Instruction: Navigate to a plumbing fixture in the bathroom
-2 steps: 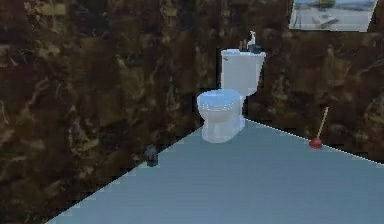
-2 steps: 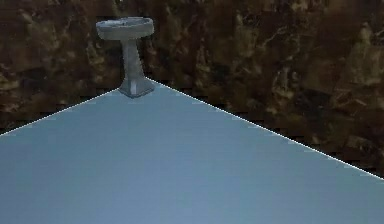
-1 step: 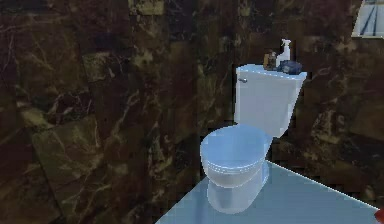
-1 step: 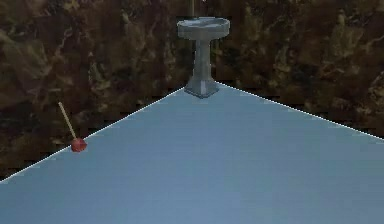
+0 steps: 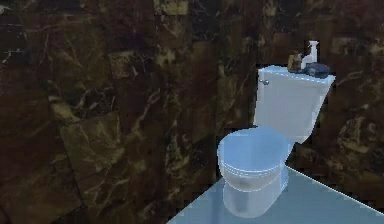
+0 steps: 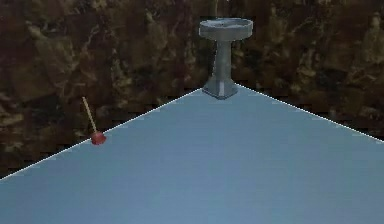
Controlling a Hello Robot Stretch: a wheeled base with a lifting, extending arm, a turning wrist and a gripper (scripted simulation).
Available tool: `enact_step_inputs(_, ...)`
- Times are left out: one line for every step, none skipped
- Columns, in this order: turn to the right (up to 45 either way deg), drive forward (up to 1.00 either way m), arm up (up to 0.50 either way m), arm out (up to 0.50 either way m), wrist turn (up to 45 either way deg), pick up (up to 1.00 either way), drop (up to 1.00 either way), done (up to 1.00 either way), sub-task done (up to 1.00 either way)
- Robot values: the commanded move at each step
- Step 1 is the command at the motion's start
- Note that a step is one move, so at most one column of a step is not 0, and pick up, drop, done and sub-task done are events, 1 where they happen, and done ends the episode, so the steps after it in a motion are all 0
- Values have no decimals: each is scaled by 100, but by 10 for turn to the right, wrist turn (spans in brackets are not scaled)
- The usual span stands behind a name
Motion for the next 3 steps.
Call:
enact_step_inputs(0, 30, 0, 0, 0, 0, 0, 0, 0)
enact_step_inputs(270, 0, 0, 0, 0, 0, 0, 0, 0)
enact_step_inputs(0, 0, 0, 0, 0, 0, 0, 100, 0)
